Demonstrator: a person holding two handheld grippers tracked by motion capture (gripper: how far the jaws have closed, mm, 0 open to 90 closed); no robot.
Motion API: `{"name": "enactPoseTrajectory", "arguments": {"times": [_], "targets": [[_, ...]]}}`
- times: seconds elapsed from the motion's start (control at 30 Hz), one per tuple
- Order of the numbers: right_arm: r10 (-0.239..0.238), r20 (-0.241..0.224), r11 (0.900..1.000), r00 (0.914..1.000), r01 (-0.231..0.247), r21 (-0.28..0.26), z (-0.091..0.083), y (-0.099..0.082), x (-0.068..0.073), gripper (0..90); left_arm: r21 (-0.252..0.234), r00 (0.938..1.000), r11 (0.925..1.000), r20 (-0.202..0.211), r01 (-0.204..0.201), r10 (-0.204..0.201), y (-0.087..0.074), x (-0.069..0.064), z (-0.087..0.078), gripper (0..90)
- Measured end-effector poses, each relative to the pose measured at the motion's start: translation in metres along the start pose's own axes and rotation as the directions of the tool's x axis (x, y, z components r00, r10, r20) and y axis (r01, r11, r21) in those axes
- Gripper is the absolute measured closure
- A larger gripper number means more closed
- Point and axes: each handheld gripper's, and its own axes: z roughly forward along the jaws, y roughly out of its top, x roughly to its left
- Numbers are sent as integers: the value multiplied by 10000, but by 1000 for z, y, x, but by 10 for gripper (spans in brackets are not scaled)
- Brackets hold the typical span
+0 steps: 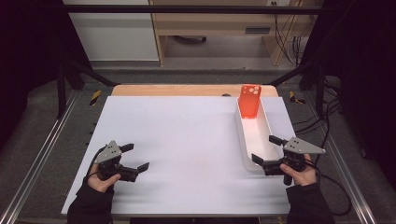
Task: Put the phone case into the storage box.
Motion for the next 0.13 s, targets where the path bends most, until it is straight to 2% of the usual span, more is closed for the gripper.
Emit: {"name": "enactPoseTrajectory", "arguments": {"times": [0.13], "targets": [[30, 4, 9999, 10000, -30, 107, -2, -4, -2, 5, -9, 10000, 10000, 40, -51, 51, 0, -1, 1, 7]]}}
